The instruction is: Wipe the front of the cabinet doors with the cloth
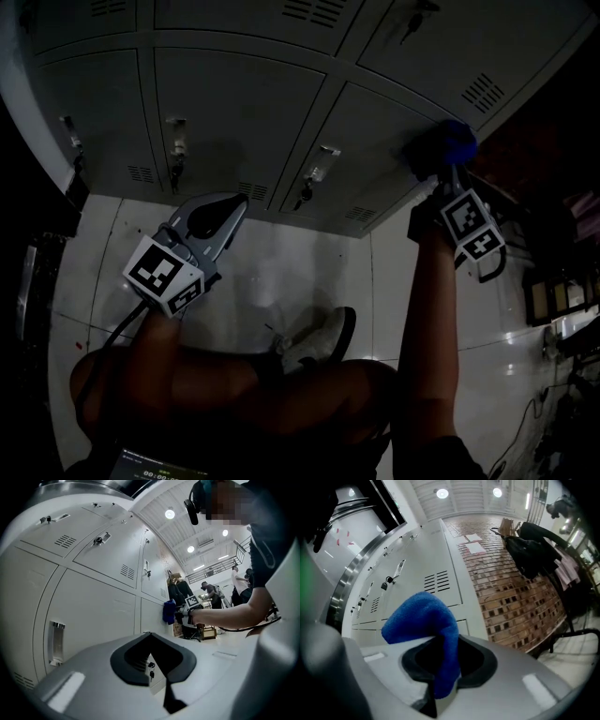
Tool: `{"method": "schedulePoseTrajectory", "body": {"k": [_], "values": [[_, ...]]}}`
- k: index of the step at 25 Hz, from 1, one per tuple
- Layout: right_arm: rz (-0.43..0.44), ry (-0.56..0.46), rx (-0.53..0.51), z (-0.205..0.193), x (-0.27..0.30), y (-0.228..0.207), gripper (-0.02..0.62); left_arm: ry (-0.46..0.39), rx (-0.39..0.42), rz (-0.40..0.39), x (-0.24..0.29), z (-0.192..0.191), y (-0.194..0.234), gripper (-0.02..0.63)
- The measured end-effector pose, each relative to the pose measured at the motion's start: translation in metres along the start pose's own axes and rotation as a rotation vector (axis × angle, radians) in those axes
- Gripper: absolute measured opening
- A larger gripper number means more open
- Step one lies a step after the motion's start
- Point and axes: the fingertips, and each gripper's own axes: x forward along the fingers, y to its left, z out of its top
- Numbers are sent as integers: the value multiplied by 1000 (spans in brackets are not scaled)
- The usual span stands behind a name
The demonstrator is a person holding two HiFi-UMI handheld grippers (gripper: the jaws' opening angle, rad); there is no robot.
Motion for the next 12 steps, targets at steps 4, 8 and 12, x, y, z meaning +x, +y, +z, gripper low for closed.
{"method": "schedulePoseTrajectory", "body": {"k": [4, 8, 12], "values": [[-69, -10, 9, 5, -7, -33, 66, 2, 0, -1, 1, 0, 0, 5], [-102, -4, -8, 4, -9, -48, 66, 3, 2, -2, 1, 0, 0, 5], [-109, -11, -7, 6, -14, -50, 66, 0, 3, -1, 1, 1, 0, 5]]}}
